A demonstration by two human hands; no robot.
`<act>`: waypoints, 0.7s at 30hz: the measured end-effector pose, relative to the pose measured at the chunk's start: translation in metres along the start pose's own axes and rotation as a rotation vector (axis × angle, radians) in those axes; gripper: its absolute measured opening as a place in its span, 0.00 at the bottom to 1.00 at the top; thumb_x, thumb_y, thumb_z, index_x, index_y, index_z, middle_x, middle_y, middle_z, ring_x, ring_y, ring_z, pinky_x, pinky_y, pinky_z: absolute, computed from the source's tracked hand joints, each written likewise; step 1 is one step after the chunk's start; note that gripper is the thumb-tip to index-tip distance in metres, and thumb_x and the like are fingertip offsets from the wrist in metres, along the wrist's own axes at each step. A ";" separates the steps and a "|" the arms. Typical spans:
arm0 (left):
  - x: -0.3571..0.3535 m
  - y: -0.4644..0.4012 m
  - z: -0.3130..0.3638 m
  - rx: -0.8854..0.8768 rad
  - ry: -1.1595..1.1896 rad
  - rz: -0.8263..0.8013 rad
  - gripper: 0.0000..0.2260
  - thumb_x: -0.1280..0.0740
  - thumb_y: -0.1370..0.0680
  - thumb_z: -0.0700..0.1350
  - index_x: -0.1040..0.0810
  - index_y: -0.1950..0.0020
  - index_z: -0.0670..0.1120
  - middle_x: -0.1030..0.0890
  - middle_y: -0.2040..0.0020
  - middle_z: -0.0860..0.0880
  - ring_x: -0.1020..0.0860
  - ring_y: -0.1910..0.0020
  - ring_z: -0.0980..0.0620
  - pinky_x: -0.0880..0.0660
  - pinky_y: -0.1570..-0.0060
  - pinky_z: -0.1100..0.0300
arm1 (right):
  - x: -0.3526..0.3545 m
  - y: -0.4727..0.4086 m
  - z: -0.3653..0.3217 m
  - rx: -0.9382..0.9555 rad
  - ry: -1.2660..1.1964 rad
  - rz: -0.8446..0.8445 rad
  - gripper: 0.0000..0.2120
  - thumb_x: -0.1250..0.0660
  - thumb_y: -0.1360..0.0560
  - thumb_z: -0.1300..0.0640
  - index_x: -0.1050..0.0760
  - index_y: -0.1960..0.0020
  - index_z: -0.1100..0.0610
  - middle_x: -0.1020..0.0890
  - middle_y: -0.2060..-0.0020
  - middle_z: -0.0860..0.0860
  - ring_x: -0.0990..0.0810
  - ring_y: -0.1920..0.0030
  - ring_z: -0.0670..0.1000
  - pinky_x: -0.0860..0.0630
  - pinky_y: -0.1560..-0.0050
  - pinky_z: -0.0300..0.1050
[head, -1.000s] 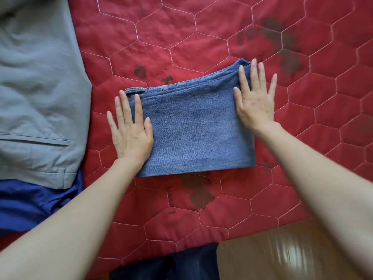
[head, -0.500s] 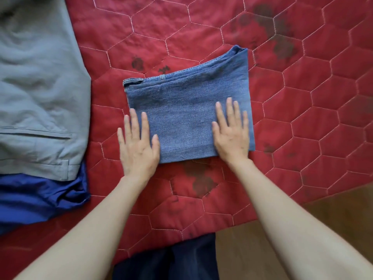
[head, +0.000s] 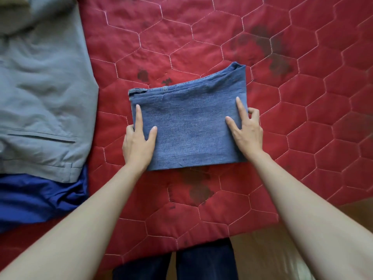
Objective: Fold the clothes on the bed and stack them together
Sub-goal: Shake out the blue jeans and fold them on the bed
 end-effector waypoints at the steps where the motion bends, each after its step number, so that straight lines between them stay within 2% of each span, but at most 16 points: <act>1: 0.000 0.000 -0.002 0.013 0.007 -0.014 0.32 0.39 0.20 0.57 0.56 0.23 0.64 0.27 0.41 0.40 0.26 0.41 0.38 0.32 0.41 0.50 | 0.001 -0.002 0.002 -0.008 -0.024 -0.006 0.30 0.36 0.24 0.42 0.43 0.25 0.38 0.32 0.41 0.52 0.25 0.47 0.54 0.28 0.44 0.50; 5: -0.002 0.000 -0.004 0.046 0.098 -0.001 0.31 0.38 0.21 0.57 0.54 0.24 0.67 0.28 0.34 0.41 0.27 0.36 0.39 0.33 0.37 0.50 | 0.001 -0.011 0.010 0.039 -0.138 -0.036 0.32 0.33 0.25 0.42 0.43 0.25 0.38 0.31 0.49 0.49 0.27 0.52 0.49 0.30 0.46 0.44; 8: -0.006 0.011 0.007 0.066 0.132 0.053 0.31 0.36 0.21 0.54 0.51 0.24 0.66 0.27 0.38 0.40 0.27 0.38 0.40 0.33 0.39 0.53 | 0.004 -0.015 0.017 0.096 -0.210 -0.051 0.32 0.32 0.25 0.44 0.41 0.25 0.40 0.31 0.51 0.50 0.26 0.54 0.49 0.29 0.47 0.44; 11: -0.017 0.026 0.031 0.083 0.156 0.092 0.32 0.36 0.21 0.53 0.50 0.23 0.65 0.27 0.39 0.41 0.27 0.39 0.42 0.35 0.40 0.57 | 0.025 -0.029 0.029 0.165 -0.219 -0.045 0.32 0.31 0.25 0.46 0.40 0.25 0.40 0.32 0.51 0.48 0.28 0.59 0.48 0.27 0.53 0.44; 15: -0.043 0.046 0.089 0.119 0.202 0.095 0.31 0.35 0.21 0.53 0.48 0.23 0.64 0.28 0.37 0.42 0.28 0.38 0.44 0.37 0.40 0.59 | 0.077 -0.053 0.059 0.238 -0.201 -0.065 0.31 0.30 0.26 0.47 0.39 0.26 0.41 0.32 0.51 0.47 0.29 0.58 0.45 0.25 0.54 0.45; 18: -0.067 0.053 0.149 0.100 0.211 0.079 0.31 0.35 0.21 0.55 0.48 0.23 0.64 0.28 0.44 0.43 0.27 0.40 0.41 0.34 0.40 0.53 | 0.129 -0.070 0.094 0.244 -0.157 -0.057 0.31 0.31 0.25 0.48 0.39 0.25 0.41 0.32 0.51 0.48 0.27 0.58 0.47 0.23 0.53 0.48; 21: -0.091 0.055 0.213 0.050 0.250 0.060 0.31 0.35 0.21 0.54 0.47 0.23 0.63 0.30 0.48 0.47 0.26 0.44 0.42 0.33 0.42 0.53 | 0.182 -0.090 0.135 0.218 -0.102 -0.007 0.31 0.31 0.25 0.47 0.39 0.25 0.41 0.32 0.51 0.48 0.27 0.58 0.48 0.23 0.53 0.49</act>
Point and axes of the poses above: each hand's wrist, its own y-axis away from the middle knuckle, its own x-axis out of the back of the hand, z = x × y, the point moved 4 cm from there along -y, towards the middle knuckle
